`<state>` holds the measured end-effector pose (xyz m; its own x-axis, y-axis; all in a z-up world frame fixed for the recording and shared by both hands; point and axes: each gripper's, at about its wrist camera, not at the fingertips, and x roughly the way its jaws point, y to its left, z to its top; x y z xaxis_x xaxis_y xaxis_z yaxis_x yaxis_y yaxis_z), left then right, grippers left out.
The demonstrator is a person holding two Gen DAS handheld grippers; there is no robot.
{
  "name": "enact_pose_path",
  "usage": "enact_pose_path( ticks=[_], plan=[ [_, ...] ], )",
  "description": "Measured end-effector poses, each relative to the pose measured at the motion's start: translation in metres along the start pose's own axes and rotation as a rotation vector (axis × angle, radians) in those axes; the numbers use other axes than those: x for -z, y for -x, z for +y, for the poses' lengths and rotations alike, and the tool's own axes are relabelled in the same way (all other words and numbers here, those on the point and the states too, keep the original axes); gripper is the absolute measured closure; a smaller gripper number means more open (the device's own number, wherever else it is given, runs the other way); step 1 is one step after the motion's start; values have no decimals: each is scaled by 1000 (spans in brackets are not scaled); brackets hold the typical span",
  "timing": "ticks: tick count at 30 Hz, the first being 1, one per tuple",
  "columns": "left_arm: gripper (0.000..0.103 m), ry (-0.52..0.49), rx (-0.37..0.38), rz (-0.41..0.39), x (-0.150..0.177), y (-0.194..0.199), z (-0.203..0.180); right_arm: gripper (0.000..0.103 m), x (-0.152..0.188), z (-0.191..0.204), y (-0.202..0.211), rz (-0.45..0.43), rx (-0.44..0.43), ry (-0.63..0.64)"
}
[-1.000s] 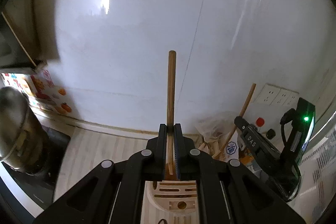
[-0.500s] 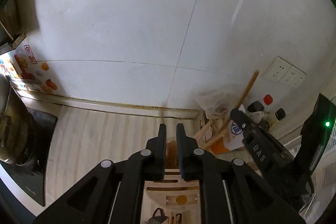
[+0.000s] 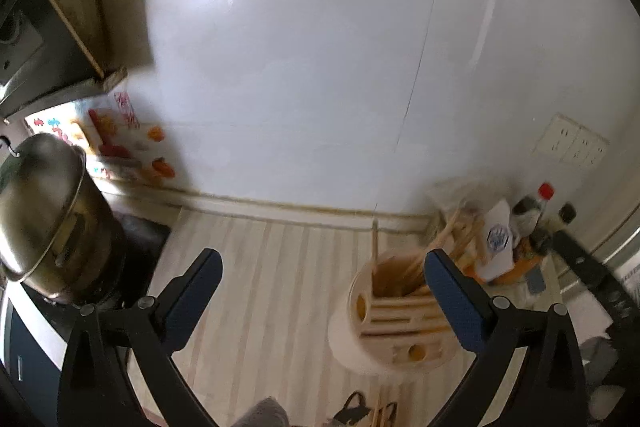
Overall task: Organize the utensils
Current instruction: 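Open the left gripper over the holder while the right gripper lowers its chopstick into it, then move both grippers back down to the remaining chopsticks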
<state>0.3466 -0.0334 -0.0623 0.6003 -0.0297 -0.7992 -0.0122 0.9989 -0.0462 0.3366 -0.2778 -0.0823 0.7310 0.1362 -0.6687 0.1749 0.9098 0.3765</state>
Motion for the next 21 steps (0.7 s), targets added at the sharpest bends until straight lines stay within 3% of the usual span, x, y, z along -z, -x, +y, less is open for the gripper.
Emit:
enact_pose_path(
  ticks=[7, 9, 18, 21],
  plan=[
    [0, -45, -52, 90, 56, -16, 6, 19, 42, -24, 21, 4, 60, -18],
    [0, -58, -60, 123, 75, -23, 7, 19, 60, -32, 20, 34, 95, -13],
    [0, -122, -135, 370, 187, -84, 11, 20, 158, -63, -13, 336, 183, 1],
    [0, -130, -138, 466, 225, -106, 12, 29, 193, -70, -32, 459, 186, 4]
  ],
)
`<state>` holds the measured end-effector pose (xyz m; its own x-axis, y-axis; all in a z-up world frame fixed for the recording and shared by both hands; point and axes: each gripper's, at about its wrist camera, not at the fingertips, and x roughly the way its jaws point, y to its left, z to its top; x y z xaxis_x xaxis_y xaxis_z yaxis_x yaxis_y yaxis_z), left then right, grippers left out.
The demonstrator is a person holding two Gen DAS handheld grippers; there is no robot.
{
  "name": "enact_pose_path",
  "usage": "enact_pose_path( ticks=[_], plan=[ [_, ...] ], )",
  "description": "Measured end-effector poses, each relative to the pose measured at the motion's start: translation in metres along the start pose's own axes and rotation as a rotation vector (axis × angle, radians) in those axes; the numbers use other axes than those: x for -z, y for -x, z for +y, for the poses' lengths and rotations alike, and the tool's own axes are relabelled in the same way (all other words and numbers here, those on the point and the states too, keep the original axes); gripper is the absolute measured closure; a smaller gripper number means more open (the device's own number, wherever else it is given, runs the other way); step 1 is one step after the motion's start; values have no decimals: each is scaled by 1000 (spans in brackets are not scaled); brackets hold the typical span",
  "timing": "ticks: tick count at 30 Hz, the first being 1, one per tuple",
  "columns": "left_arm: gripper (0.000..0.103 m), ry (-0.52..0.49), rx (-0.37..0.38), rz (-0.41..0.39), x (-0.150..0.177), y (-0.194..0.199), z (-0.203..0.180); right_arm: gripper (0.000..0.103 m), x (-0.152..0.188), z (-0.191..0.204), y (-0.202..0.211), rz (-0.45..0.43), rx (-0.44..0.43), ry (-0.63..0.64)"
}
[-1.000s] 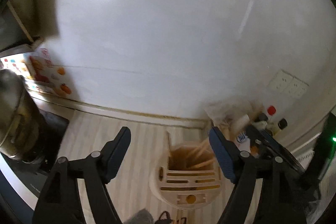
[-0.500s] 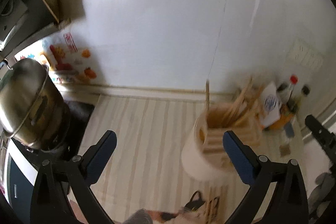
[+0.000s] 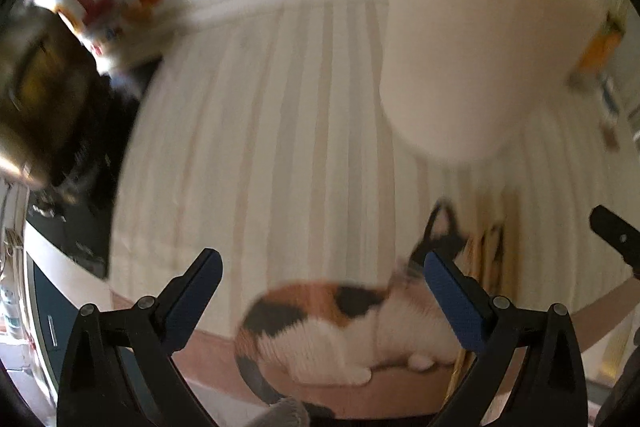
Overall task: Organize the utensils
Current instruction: 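Move both grippers back down to the remaining chopsticks, then close the left gripper on a chopstick while the right gripper grasps another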
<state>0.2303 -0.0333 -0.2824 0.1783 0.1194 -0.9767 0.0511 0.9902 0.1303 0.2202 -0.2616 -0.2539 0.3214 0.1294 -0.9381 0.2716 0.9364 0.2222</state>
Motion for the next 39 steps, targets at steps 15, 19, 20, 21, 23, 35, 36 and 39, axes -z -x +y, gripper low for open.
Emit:
enact_pose_path(
  ticks=[15, 19, 20, 21, 23, 35, 36, 39],
  plan=[
    [20, -49, 106, 121, 31, -42, -36, 98, 61, 1, -92, 237, 117, 121],
    [37, -59, 212, 166, 29, -50, -60, 97, 61, -28, -82, 228, 162, 74],
    [42, -70, 223, 170, 29, -51, -66, 97, 61, -34, -80, 230, 168, 64],
    [51, -87, 226, 174, 29, -53, -73, 97, 61, -42, -78, 232, 176, 56],
    [58, -112, 227, 182, 29, -56, -83, 97, 61, -55, -73, 232, 190, 40],
    [99, -94, 180, 189, 29, -62, -67, 97, 70, -70, -63, 238, 207, 25],
    [99, -75, 185, 197, 29, -64, -58, 97, 70, -68, -63, 243, 197, 23],
    [99, -23, 200, 216, 33, -65, -38, 97, 61, -61, -68, 265, 158, 27]
  ],
)
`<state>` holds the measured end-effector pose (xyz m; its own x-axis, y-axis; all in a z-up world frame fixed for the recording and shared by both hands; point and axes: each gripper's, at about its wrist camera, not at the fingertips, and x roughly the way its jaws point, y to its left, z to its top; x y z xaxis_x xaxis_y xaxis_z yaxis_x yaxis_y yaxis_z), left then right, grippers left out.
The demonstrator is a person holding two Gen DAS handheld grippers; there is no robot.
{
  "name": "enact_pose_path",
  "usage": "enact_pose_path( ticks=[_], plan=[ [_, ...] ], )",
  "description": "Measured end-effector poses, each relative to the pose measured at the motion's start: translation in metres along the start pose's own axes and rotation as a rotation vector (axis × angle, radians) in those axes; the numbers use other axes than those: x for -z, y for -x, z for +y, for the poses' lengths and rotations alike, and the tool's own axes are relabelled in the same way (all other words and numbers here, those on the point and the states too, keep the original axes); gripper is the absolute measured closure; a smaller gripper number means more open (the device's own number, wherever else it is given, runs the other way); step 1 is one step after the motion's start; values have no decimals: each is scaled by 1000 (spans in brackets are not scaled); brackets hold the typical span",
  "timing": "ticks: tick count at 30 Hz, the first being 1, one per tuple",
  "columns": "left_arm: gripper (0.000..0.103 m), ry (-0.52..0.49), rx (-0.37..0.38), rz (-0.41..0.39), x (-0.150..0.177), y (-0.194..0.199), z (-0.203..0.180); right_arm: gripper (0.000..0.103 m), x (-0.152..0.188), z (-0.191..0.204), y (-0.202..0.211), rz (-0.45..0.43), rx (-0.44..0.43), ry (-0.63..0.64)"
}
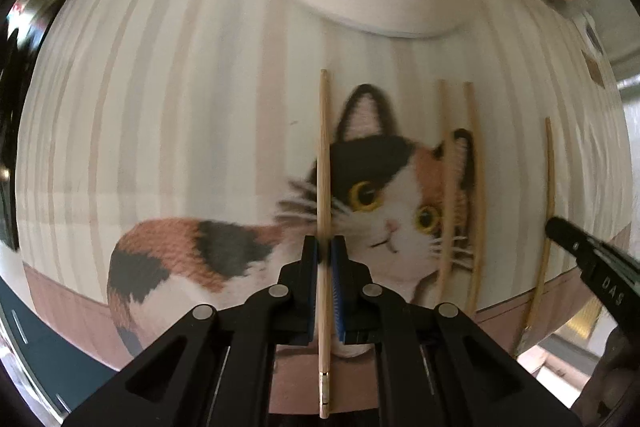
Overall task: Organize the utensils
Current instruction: 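Close the left gripper on a chopstick while the right gripper grasps another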
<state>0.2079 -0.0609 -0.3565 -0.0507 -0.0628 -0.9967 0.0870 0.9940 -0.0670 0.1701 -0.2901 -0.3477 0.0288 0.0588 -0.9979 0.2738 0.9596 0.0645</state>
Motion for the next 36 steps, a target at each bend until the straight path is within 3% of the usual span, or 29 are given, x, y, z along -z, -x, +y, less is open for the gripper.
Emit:
enact_pose_path(
  ticks=[3, 16, 19, 31, 34, 36],
  plan=[
    [98, 4, 9, 2, -3, 1, 7, 97, 1, 14, -1, 19, -31, 29],
    [95, -24, -23, 8, -6, 1, -20, 95, -13, 52, -8, 103, 69, 140],
    [94, -21, -15, 9, -6, 0, -16, 95, -30, 68, -14, 106, 81, 155],
    [94, -34, -23, 7, -10, 1, -18, 95, -31, 56, -13, 110, 69, 163],
    [99, -25, -23, 1, -11, 0, -18, 95, -30, 62, -15, 106, 83, 173],
    [99, -21, -37, 0, -10, 1, -18, 93, -31, 61, -14, 100, 53, 149]
  ],
)
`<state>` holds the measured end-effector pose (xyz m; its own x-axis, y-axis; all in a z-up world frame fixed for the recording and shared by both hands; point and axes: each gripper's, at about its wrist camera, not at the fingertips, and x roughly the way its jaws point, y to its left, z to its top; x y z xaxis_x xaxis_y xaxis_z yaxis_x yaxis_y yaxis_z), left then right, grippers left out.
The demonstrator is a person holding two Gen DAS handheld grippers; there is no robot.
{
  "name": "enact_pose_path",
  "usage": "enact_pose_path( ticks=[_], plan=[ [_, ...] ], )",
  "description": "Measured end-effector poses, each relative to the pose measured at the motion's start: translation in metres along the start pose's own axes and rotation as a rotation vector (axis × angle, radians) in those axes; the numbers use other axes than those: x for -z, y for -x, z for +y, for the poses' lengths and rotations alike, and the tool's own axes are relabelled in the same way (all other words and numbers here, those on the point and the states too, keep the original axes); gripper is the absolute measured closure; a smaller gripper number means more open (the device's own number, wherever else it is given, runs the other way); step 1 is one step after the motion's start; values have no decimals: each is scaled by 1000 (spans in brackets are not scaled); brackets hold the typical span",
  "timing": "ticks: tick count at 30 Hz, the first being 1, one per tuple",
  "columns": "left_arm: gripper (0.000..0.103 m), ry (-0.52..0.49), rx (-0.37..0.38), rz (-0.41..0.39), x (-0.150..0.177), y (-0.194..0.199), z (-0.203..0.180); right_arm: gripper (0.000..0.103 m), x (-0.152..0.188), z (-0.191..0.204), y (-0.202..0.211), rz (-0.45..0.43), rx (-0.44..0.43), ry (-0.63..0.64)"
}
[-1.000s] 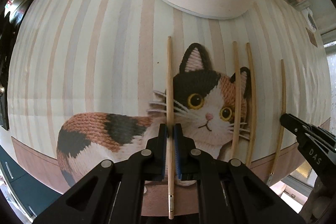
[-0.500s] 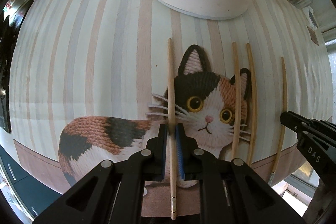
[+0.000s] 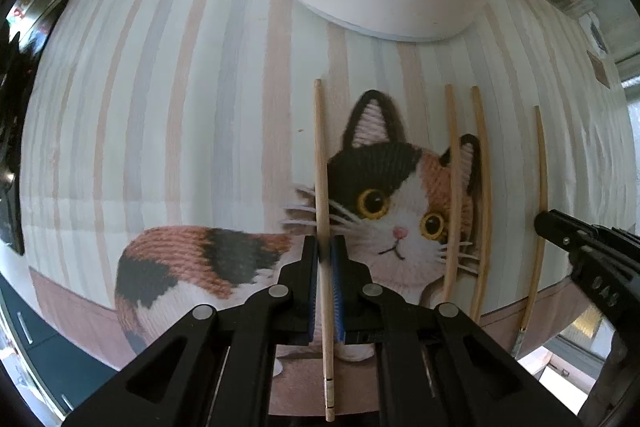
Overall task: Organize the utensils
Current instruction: 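Close the left gripper on a chopstick while the right gripper grasps another, then lift both chopsticks and carry them above the utensil holder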
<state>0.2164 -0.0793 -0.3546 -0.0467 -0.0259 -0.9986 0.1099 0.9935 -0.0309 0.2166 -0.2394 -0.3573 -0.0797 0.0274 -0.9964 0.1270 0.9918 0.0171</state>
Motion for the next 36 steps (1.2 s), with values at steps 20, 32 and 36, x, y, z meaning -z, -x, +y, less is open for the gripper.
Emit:
enact_pose_path(
  ticks=[20, 32, 36],
  plan=[
    [99, 137, -35, -364, -13, 124, 50, 96, 1, -10, 107, -373, -103, -96],
    [99, 196, -25, -546, -29, 204, 75, 96, -12, -13, 161, -531, -130, -128],
    [99, 221, 30, -602, -34, 249, 81, 96, -24, -17, 197, -579, -163, -139]
  ],
)
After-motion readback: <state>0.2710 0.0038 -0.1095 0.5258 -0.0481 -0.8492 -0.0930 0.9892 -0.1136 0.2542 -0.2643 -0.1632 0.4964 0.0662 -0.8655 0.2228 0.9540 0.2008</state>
